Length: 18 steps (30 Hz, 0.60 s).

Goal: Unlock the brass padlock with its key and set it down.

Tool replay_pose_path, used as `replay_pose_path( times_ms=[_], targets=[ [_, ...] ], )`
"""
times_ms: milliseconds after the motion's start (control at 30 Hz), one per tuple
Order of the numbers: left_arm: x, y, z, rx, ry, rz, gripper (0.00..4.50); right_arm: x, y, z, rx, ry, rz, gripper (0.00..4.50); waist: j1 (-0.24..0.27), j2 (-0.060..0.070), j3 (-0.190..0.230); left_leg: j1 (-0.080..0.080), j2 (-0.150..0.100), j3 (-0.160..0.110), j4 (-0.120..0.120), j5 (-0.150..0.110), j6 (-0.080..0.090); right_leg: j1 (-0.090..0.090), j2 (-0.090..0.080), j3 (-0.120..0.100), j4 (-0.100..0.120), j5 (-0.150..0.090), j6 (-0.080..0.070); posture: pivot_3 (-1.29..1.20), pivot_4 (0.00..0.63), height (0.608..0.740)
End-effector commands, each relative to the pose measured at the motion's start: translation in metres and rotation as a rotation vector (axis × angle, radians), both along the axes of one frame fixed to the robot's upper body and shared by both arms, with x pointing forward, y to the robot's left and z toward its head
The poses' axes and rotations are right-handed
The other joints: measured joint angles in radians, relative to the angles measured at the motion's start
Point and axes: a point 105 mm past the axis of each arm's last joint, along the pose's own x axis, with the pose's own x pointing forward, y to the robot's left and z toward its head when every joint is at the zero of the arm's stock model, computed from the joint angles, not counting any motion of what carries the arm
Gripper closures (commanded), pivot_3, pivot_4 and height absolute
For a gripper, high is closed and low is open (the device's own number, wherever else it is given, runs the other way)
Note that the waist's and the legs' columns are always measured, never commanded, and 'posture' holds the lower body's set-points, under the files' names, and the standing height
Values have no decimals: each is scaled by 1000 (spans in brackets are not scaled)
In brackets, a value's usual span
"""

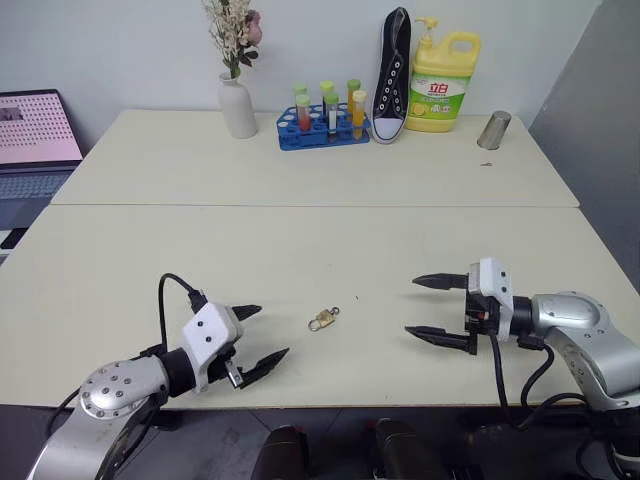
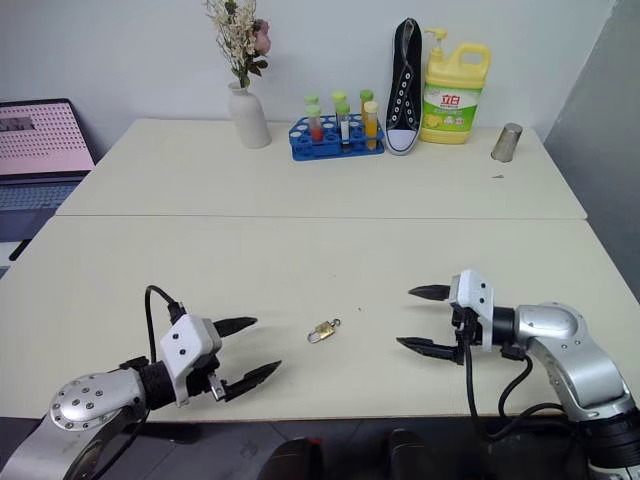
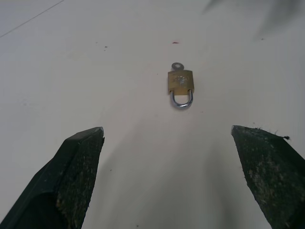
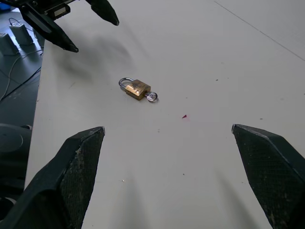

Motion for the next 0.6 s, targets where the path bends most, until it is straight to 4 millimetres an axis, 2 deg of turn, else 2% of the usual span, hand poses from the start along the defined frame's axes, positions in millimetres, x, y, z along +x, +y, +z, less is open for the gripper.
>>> replay_pose_path(
  times_ms=[33, 600],
  targets=[
    [1, -10, 8, -27, -38, -21, 0, -2, 2, 5, -1, -34, 34, 18, 0, 0, 0, 0, 0, 0, 0, 0, 0, 0, 0, 0, 0, 0, 0, 0, 150, 740],
    [12, -26, 1, -41, 0, -52, 0, -4, 5, -2, 20, -26, 36, 18, 0, 0, 0, 0, 0, 0, 0, 0, 0, 0, 0, 0, 0, 0, 0, 0, 150, 740]
  ],
)
